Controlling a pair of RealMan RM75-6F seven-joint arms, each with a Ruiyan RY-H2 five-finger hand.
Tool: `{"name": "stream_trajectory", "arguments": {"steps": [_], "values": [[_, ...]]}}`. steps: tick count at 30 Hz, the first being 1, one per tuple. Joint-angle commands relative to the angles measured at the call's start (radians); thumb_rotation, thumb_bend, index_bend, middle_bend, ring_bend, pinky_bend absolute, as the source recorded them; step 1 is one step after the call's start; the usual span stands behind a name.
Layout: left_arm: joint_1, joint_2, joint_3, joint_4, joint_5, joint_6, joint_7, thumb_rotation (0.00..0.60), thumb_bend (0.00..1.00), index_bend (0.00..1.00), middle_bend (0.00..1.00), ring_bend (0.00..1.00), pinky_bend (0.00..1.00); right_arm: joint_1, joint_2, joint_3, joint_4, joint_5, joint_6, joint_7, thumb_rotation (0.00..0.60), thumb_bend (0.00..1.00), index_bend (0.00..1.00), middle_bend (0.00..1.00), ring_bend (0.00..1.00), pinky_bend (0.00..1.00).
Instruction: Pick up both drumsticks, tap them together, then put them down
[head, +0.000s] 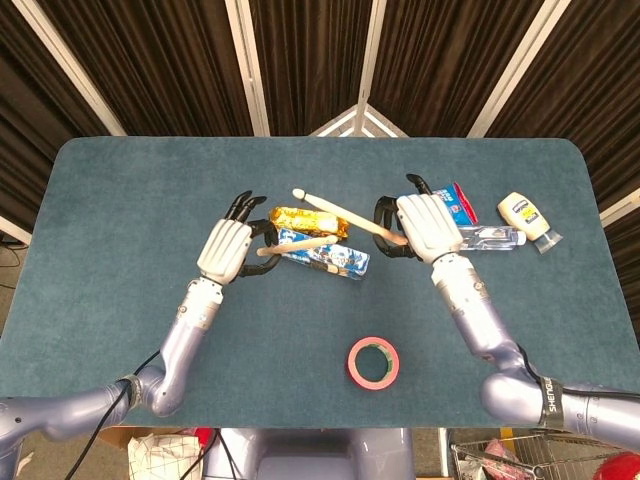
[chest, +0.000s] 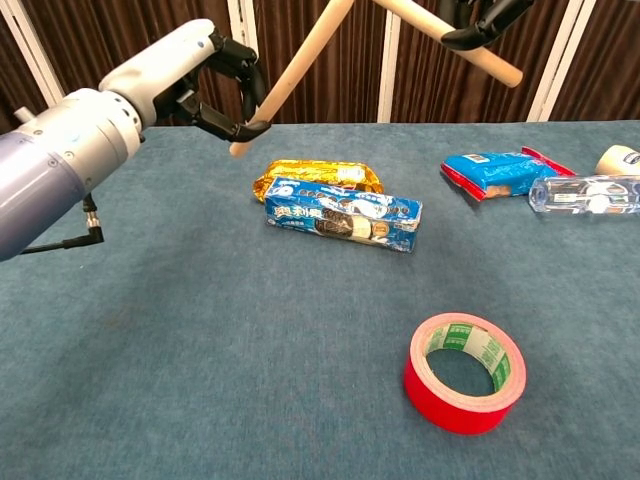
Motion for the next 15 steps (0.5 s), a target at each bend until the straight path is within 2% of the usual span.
{"name": "stream_trajectory", "arguments": {"steps": [1, 9, 15], "values": [[-0.01, 0.001, -0.013, -0.01, -0.009, 0.001, 0.025, 0.6, 0.47, 0.66, 0.6, 0.13, 0.04, -0.001, 0.003, -0.001, -0.002, 0.0, -0.001, 0.003, 0.6, 0.41, 0.84, 0.68, 0.57, 0.07], [-0.024, 0.039, -0.047, -0.077, -0.037, 0.012, 0.104, 0.6, 0.47, 0.66, 0.6, 0.13, 0.04, -0.004, 0.017, -0.004, -0.004, -0.007, -0.01, 0.026, 0.6, 0.41, 0.85, 0.68, 0.57, 0.07], [-0.034, 0.039, -0.053, -0.09, -0.061, 0.009, 0.129, 0.6, 0.47, 0.66, 0.6, 0.13, 0.04, -0.002, 0.027, 0.001, -0.017, -0.009, -0.01, 0.039, 0.6, 0.41, 0.85, 0.68, 0.57, 0.07]]}}
